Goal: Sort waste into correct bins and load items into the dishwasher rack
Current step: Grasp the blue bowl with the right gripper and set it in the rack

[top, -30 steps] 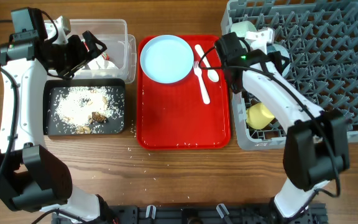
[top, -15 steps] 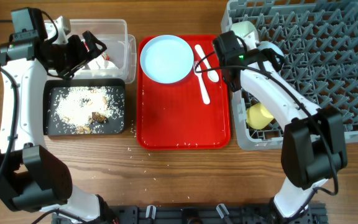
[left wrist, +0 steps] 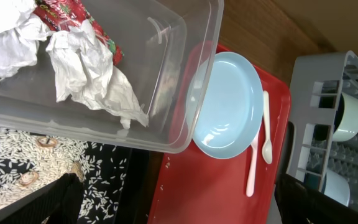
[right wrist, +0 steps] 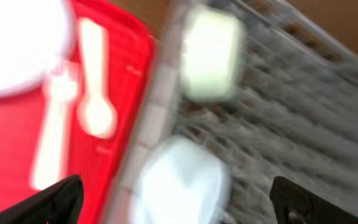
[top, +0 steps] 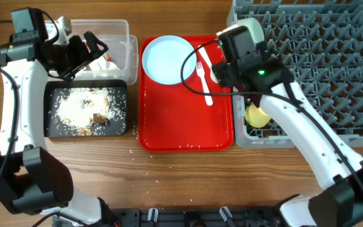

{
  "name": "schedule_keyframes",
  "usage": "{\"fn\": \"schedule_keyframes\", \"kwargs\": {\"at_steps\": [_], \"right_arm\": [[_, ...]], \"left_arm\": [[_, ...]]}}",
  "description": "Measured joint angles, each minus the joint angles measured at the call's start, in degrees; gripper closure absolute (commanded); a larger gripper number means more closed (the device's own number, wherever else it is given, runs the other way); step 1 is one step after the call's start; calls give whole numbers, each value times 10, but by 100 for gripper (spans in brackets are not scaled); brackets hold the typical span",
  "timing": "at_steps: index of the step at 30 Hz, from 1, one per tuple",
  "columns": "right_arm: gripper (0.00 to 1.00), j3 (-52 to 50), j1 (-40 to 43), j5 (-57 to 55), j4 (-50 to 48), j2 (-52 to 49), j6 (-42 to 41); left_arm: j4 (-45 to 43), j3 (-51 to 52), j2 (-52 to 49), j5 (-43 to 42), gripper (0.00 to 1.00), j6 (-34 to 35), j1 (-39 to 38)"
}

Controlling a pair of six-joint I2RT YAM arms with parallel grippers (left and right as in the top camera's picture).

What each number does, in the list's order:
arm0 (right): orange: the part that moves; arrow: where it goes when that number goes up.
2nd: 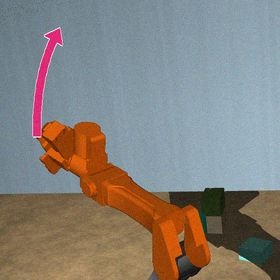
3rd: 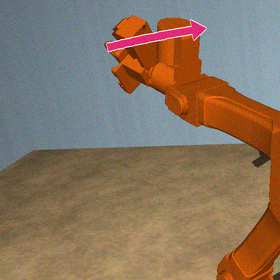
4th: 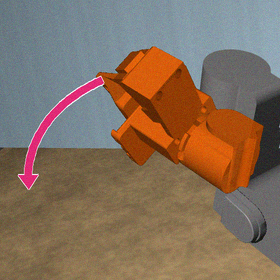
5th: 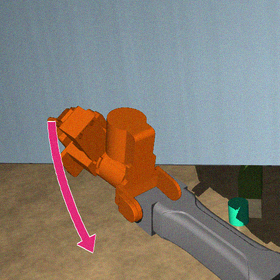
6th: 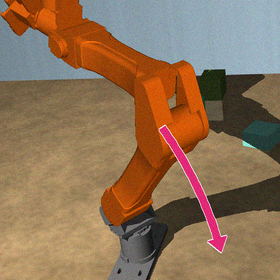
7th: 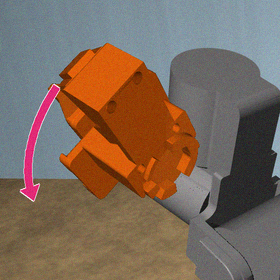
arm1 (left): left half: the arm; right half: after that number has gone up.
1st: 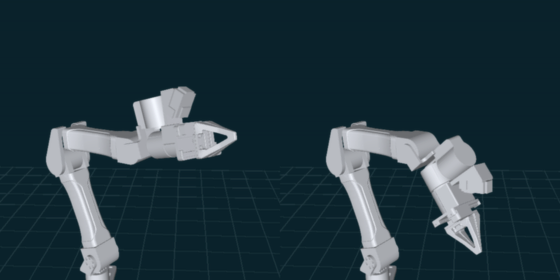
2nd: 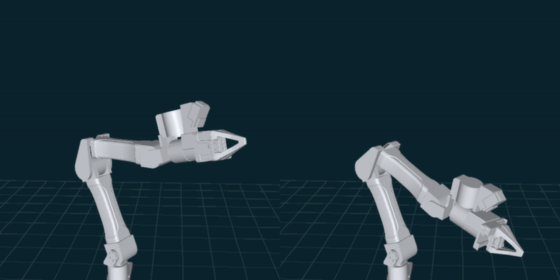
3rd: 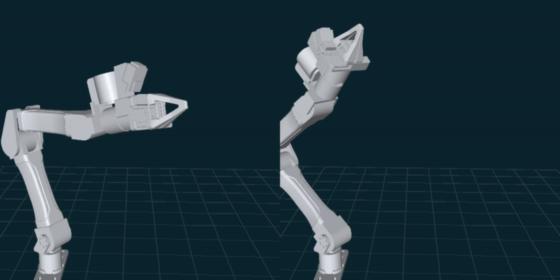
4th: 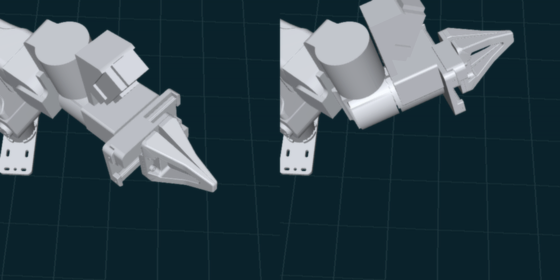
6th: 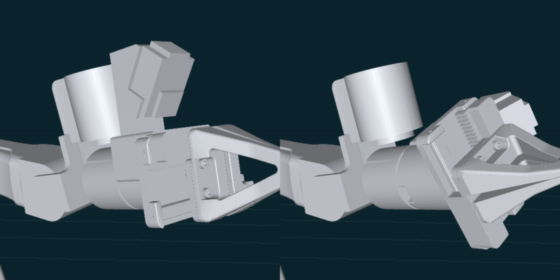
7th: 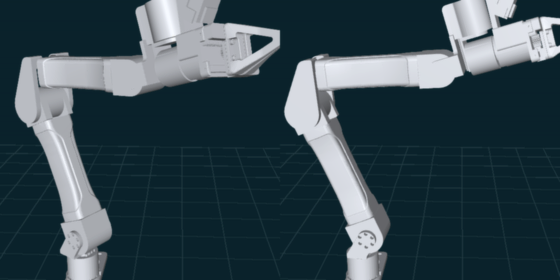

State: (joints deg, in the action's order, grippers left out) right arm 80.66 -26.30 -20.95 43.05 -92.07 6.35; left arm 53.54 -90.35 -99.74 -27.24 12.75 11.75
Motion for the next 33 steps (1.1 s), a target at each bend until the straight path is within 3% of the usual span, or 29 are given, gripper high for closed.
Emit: {"fn": "schedule_keyframes", "kwargs": {"at_steps": [2, 4, 5, 9, 15, 16, 19, 20, 27, 31, 33], "right_arm": [[18, -1, 0, 137, -49, 0, -26], [21, -3, 0, 216, -137, -14, -143], [27, -2, 0, 228, -157, -36, -205], [34, -3, 0, 235, -192, -181, -418], [52, -4, 0, 265, -251, -277, -551], [59, -4, 0, 266, -256, -288, -562], [91, -3, -2, 269, -267, -299, -581], [95, -3, -2, 270, -266, -301, -583], [96, 10, -2, 280, -188, -300, -573], [96, 9, 4, 278, -154, -259, -480], [96, 10, 13, 254, -145, -166, -407]], "left_arm": [[0, 0, 0, 0, 0, 0, 0], [0, 0, 0, 0, 0, 0, 0], [0, 0, 0, 0, 0, 0, 0], [0, 0, 0, 0, 0, 0, 0], [0, 0, 0, 0, 0, 0, 0], [0, 0, 0, 0, 0, 0, 0], [0, 0, 0, 0, 0, 0, 0], [0, 0, 0, 0, 0, 0, 0], [0, 0, 0, 0, 0, 0, 0], [0, 0, 0, 0, 0, 0, 0], [0, 0, 0, 0, 0, 0, 0]]}}
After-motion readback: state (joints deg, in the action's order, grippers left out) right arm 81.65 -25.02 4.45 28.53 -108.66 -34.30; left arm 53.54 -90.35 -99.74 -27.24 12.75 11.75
